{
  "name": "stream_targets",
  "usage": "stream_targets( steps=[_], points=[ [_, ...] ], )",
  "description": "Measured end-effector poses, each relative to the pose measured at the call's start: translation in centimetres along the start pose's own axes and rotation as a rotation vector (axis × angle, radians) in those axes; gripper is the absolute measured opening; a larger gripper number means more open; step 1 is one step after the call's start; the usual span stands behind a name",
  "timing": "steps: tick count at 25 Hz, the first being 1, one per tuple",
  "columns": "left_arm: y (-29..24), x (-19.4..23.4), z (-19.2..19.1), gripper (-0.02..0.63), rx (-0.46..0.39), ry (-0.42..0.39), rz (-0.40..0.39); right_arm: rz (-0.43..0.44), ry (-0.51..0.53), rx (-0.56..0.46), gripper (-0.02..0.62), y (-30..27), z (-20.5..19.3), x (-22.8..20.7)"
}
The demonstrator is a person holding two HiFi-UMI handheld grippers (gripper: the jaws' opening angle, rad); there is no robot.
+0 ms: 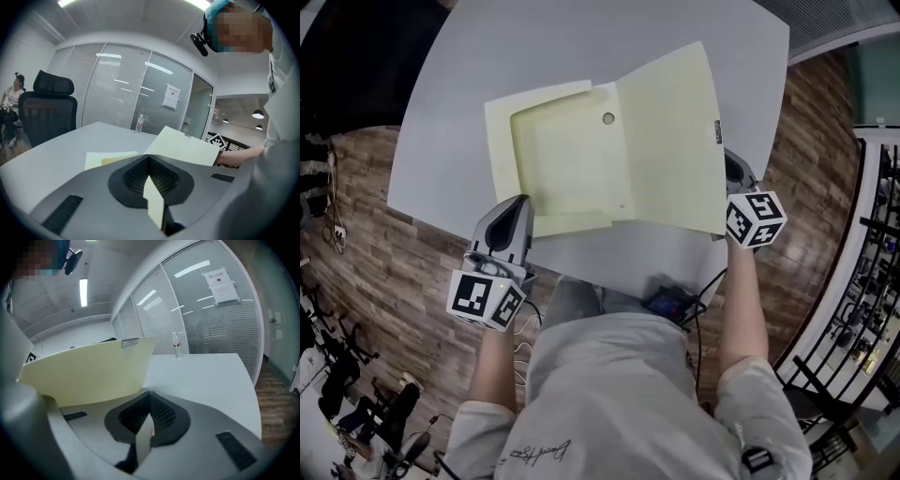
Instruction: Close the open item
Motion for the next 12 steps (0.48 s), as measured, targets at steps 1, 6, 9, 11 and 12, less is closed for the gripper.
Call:
stream_targets(
  steps=[1,6,9,11,12],
  points=[
    [0.2,0.3,-0.1,0.009,0.000,0.002,0.005,0.016,0.002,-0.010,0.012,-0.1,0.5,0.6],
    [1.1,1.9,-0.4,0.009,-0.006,0.015,0.034,0.060,0.022,-0.006,0.012,-0.8,0.9,2.8],
    [2.0,3.2,-0.9,0.009,-0.007,0.023,0.062,0.077,0.032,-0.010,0.012,-1.0,1.5,4.4],
    [2.6,4.4,-1.4,0.009,-0.003,0.026,0.089,0.090,0.040,-0.015,0.012,-1.3,2.0,5.6],
    [2.8,5.1,-1.7,0.009,0.001,0.027,0.105,0.097,0.044,-0.019,0.012,-1.5,2.3,6.2]
  ],
)
Point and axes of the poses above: the fingertips, and each gripper's own axes: y backward along the fingers, x to its left, z out of its top, the point moved 2 cm from there along y, backward along the fingers, and after that the axes turned 2 degrees about x, right-handed, at the moved point
